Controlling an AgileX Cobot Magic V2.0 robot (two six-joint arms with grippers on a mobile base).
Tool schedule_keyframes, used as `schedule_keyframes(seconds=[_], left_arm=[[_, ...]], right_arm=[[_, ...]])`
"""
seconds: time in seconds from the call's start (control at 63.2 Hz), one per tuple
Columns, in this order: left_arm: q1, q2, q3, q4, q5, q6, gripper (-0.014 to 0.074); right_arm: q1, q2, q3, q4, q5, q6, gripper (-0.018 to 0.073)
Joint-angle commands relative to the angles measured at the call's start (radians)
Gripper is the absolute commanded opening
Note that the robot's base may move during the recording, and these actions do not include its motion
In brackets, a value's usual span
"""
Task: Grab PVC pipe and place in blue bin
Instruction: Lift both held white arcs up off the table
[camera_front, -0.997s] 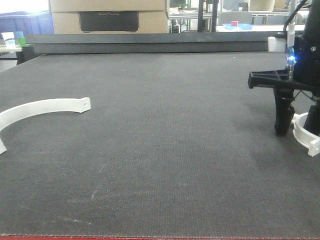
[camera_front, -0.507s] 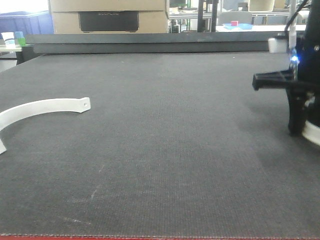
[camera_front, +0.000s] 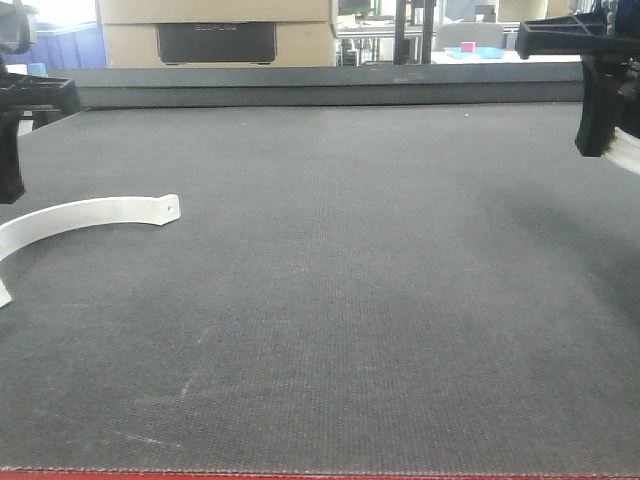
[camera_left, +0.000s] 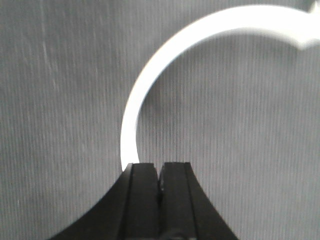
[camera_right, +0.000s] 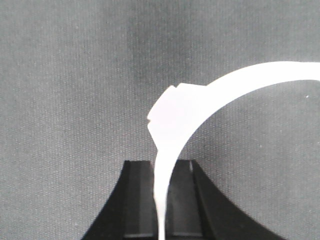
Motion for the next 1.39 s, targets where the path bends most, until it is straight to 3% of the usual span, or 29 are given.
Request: schedule_keyframes(seconds=[0.0, 0.317, 0.902, 1.092, 1.298, 1.377], left_arm=[[0.007, 0.005, -0.011, 0.008, -0.043, -0.040, -0.0090], [0.039, 0.041, -0.005, 0.008, -0.015, -0.044, 0.0218], [0.039, 0.145, 0.000, 0.002, 0.050, -0.044, 0.0225], [0.039, 0.145, 0.000, 0.002, 0.052, -0.044, 0.0170], [0.039, 0.145, 0.000, 0.002, 0.054, -0.044, -0.0101], [0.039, 0.145, 0.000, 0.002, 0.056, -0.044, -0.0111]], right_arm=[[0.000, -0.009, -0.004, -0.013, 0.002, -0.010, -0.0167], [0.000, -0.009, -0.004, -0.013, -0.022, -0.012, -0.0167], [0.000, 0.008, -0.004, -0.013, -0.030, -0.012, -0.0167], [0.000, 0.008, -0.004, -0.013, -0.029, -0.012, -0.0167], [0.000, 0.008, -0.004, -0.013, -0.023, -0.012, -0.0167], [0.000, 0.001, -0.004, -0.013, -0.017, -0.012, -0.0167]])
